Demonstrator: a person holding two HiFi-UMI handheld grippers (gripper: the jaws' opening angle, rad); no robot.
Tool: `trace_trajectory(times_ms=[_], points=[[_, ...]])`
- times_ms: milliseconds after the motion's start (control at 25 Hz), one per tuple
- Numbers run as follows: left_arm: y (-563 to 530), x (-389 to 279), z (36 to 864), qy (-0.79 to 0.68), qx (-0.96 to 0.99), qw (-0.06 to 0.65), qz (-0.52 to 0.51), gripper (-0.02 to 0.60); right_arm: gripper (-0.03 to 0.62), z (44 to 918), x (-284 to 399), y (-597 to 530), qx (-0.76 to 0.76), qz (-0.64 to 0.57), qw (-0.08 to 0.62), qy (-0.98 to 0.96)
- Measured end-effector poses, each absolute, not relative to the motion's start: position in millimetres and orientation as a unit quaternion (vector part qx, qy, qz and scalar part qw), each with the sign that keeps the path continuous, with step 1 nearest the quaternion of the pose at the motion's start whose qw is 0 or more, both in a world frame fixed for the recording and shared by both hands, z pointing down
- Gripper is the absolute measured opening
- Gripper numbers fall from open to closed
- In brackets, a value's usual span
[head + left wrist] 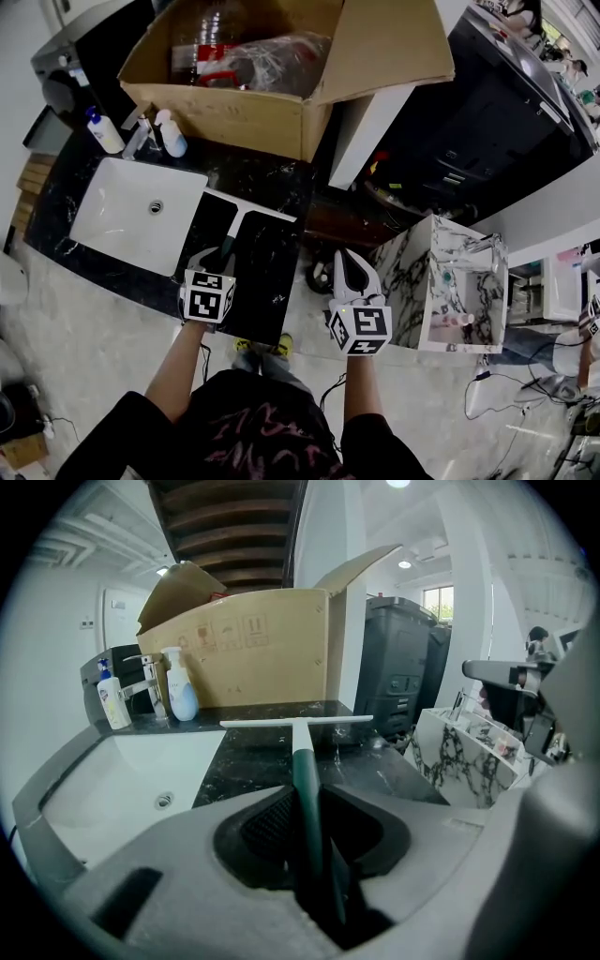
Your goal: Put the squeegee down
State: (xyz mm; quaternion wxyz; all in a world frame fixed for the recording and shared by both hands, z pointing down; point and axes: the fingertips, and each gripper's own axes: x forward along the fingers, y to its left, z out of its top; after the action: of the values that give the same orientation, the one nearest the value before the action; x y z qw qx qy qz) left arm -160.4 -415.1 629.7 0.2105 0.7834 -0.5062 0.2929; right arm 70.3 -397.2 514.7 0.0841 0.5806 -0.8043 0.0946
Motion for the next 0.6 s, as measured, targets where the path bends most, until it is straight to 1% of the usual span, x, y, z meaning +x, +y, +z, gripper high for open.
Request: trace_trajectory(times_ms=[160,600], points=[[-415,-158,638,-0.504,0.78,0.223,0.296,0.1,0.003,519,75,-395,0.584,0.098,0.089,-0.801],[-415,-152,652,-0.501,0.775,0.231,0.307,0.1,0.003,522,86,-392,0.59,0.098,0.096,-0.796]])
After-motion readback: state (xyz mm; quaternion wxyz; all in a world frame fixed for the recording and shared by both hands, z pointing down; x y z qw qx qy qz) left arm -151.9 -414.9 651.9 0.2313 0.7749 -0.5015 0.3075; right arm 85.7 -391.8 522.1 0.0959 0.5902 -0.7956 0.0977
